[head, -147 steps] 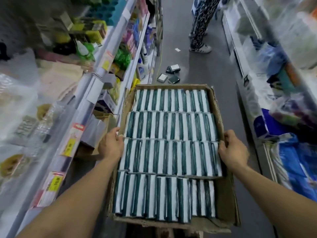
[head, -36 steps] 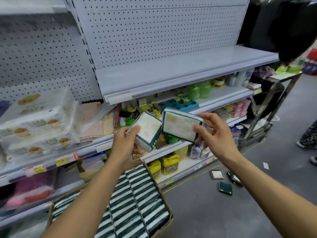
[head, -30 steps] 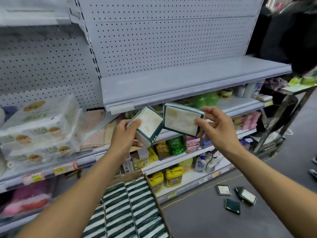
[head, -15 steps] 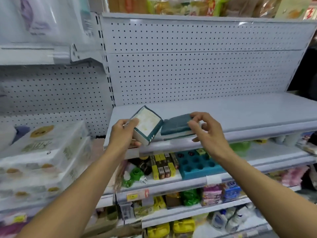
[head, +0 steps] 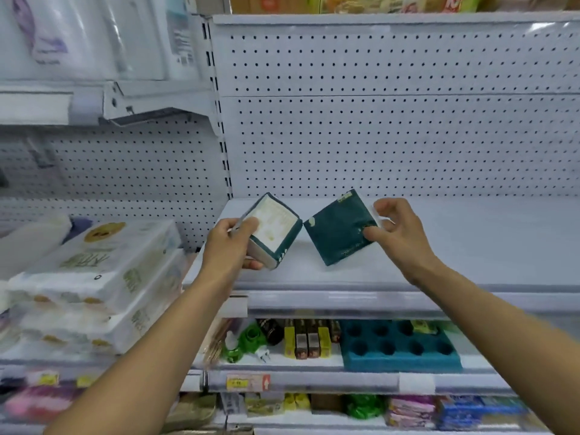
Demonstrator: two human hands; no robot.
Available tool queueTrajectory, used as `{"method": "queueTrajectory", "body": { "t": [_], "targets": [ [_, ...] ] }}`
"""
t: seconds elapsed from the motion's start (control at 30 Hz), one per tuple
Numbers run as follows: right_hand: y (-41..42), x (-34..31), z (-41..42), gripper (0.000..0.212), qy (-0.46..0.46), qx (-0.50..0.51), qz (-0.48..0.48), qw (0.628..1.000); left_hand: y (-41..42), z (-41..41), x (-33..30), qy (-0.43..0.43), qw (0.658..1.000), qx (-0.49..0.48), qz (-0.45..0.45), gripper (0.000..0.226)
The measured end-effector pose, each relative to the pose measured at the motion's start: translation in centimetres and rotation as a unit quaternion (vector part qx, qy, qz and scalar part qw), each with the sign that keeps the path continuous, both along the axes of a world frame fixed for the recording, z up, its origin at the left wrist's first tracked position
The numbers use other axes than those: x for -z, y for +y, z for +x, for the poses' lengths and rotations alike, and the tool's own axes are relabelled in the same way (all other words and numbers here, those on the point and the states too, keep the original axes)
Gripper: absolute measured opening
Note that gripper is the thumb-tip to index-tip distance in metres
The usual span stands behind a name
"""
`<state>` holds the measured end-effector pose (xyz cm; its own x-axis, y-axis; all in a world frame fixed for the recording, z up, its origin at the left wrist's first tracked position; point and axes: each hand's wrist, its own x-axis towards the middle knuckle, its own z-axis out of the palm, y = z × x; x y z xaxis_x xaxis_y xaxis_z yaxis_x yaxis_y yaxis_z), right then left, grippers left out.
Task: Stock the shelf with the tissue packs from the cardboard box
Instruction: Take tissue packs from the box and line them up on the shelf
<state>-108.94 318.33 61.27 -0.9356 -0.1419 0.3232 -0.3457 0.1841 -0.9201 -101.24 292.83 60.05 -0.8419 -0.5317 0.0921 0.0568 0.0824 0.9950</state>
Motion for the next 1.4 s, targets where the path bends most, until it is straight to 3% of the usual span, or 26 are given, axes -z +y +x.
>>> {"method": "queueTrajectory", "body": {
  "t": [0.13, 0.3, 0.43, 0.57, 0.63, 0.7, 0.83, 1.0, 1.1, 1.23, 1.4],
  "targets": [
    [0.5, -2.4, -3.6, 0.043, -0.021, -0.057, 0.002, 0.998, 1.0, -1.2, -0.2, -0.001, 1.0, -0.031, 0.002, 0.027],
    [1.4, -4.5, -6.9, 0.064, -0.009, -0.148, 0.194, 0.97, 1.8, -2.5, -0.5, 0.012, 0.997, -0.07, 0.01, 0.031],
    [1.1, -4.2, -8.9, 0.049, -0.03, -0.17, 0.249, 0.953, 1.9, -2.6, 0.0, 0.011, 0.996, -0.086, 0.006, 0.028],
    [-0.4, -3.8, -10.2, 0.062, -0.031, -0.152, 0.207, 0.966, 1.1, -3.4, 0.2, 0.002, 0.996, -0.094, 0.008, 0.028],
    [-1.2, -4.2, -10.6, 0.06, 0.0, -0.126, 0.168, 0.978, 0.4, -4.2, 0.2, -0.003, 0.995, -0.096, 0.011, 0.029],
    [-2.2, -5.0, -11.0, 0.054, 0.046, -0.103, 0.19, 0.975, -0.4, -5.0, 0.0, -0.009, 0.995, -0.097, 0.002, 0.03],
    [-5.7, -6.0, -11.8, 0.055, 0.103, -0.098, 0.413, 0.9, -2.3, -6.3, -0.3, -0.02, 0.995, -0.098, -0.017, 0.026],
    [-9.3, -4.9, -11.6, 0.084, 0.105, -0.179, 0.458, 0.864, -5.0, -6.9, -0.5, -0.027, 0.995, -0.098, -0.025, 0.027],
    [-8.0, -4.4, -12.0, 0.075, 0.087, -0.15, 0.489, 0.855, -6.6, -7.0, -0.3, -0.026, 0.995, -0.096, -0.031, 0.028],
    [-6.1, -3.2, -12.4, 0.057, 0.063, -0.154, 0.45, 0.877, -7.8, -7.4, 0.2, -0.026, 0.995, -0.092, -0.024, 0.027],
    [-8.5, -1.9, -14.8, 0.036, 0.132, -0.123, 0.399, 0.899, -8.5, -8.1, 0.7, -0.031, 0.994, -0.107, -0.005, 0.027]
  ]
}}
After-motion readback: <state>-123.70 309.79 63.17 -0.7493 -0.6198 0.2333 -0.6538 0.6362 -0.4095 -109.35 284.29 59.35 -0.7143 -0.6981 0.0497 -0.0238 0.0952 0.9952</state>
